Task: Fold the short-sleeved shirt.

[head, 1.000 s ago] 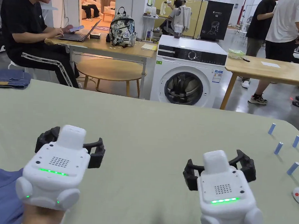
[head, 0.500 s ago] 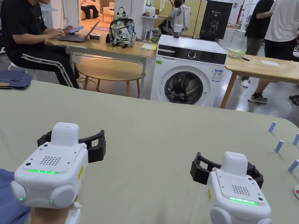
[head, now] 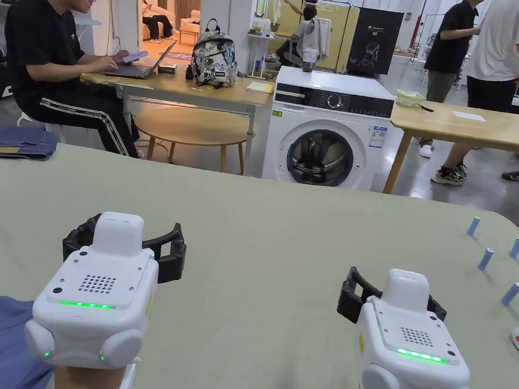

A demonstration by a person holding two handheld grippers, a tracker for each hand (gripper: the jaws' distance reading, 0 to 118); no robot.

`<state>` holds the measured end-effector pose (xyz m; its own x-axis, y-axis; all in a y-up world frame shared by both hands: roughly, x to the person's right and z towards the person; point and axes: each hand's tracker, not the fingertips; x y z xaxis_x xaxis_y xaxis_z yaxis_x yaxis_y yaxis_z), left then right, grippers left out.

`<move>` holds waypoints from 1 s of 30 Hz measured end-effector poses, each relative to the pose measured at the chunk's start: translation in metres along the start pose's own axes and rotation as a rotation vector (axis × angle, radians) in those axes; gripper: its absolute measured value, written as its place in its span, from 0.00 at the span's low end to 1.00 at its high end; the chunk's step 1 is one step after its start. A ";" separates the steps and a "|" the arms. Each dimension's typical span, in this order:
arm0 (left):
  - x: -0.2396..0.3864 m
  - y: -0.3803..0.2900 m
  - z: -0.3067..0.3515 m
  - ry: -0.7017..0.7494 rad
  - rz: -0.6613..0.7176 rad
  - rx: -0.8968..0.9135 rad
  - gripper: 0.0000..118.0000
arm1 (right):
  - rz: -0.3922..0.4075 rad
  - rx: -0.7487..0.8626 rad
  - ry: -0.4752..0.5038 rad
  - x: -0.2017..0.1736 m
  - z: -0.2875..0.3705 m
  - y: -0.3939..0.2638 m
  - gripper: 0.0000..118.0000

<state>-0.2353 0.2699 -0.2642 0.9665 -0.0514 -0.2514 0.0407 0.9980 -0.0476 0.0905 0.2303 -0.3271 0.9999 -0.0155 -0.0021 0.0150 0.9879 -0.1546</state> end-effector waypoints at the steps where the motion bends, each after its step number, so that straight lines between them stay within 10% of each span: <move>1: 0.000 0.000 0.000 -0.003 0.001 0.000 0.84 | -0.001 0.000 -0.002 -0.001 -0.001 0.000 0.56; 4: -0.003 0.000 0.002 -0.030 0.016 -0.001 0.64 | 0.001 0.001 -0.002 -0.004 0.002 0.001 0.14; 7: -0.001 -0.002 0.002 -0.028 0.019 -0.012 0.18 | 0.006 0.005 0.000 -0.004 0.004 0.001 0.00; 11: -0.003 -0.006 0.001 -0.021 0.049 -0.029 0.00 | -0.006 0.012 0.003 -0.002 0.009 0.001 0.00; 30: -0.076 -0.015 0.003 0.011 0.024 -0.253 0.00 | 0.045 -0.017 0.080 -0.040 0.008 0.009 0.00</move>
<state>-0.3081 0.2590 -0.2415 0.9637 -0.0299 -0.2654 -0.0479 0.9582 -0.2819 0.0503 0.2411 -0.3210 0.9960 0.0159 -0.0883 -0.0308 0.9850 -0.1696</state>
